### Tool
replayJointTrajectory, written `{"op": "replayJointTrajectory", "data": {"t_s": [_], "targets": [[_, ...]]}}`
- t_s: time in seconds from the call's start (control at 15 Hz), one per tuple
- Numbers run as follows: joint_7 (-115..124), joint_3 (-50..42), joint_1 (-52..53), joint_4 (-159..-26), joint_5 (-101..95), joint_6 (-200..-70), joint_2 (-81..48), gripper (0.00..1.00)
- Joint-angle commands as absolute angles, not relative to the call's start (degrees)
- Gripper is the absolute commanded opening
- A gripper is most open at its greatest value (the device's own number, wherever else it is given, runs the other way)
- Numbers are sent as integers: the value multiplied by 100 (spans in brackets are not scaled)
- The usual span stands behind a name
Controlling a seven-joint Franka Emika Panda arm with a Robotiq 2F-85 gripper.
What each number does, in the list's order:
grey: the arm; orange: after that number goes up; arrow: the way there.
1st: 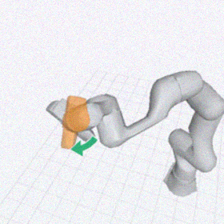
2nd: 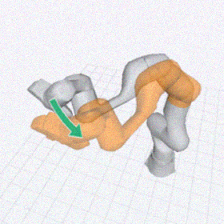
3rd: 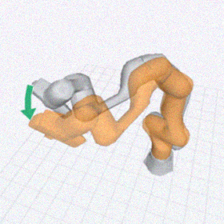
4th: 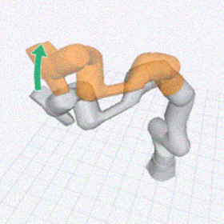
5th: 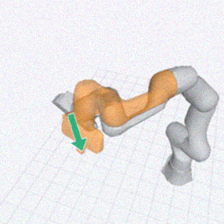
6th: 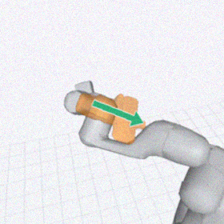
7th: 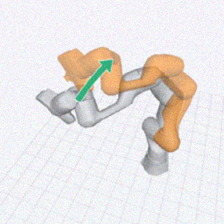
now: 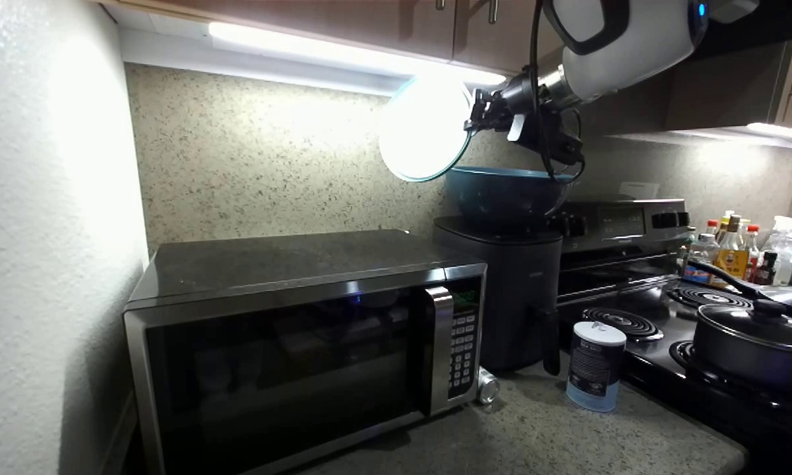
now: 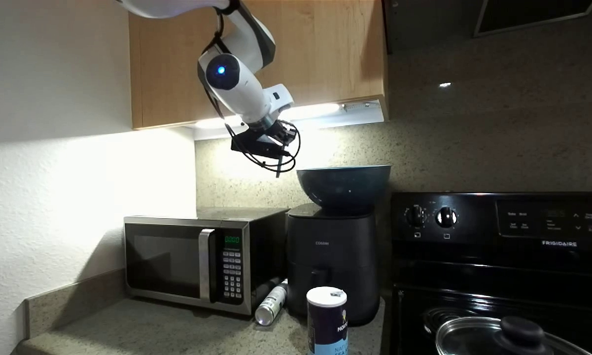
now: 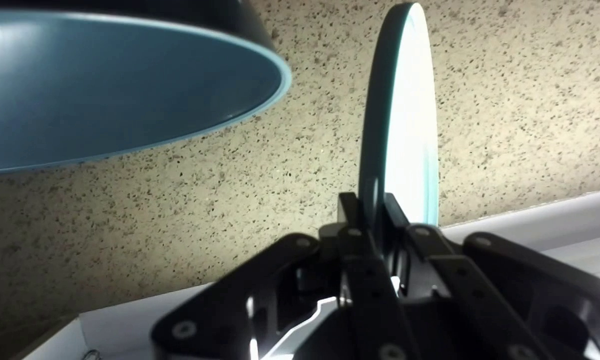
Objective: Flip over the plate
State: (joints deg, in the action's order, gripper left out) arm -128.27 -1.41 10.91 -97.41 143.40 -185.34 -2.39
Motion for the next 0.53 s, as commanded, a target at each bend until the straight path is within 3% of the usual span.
{"op": "replayJointTrajectory", "data": {"t_s": [0.0, 0.33, 0.4, 0.47], "targets": [[-13718, -457, 1101, -9147, 14349, -18790, -594, 7], [-14352, -1025, 1418, -8548, 14518, -18569, -1314, 6], [-14055, -876, 1245, -8837, 14345, -18525, -995, 12], [-14055, -917, 1300, -8754, 14347, -18523, -1120, 12]]}}
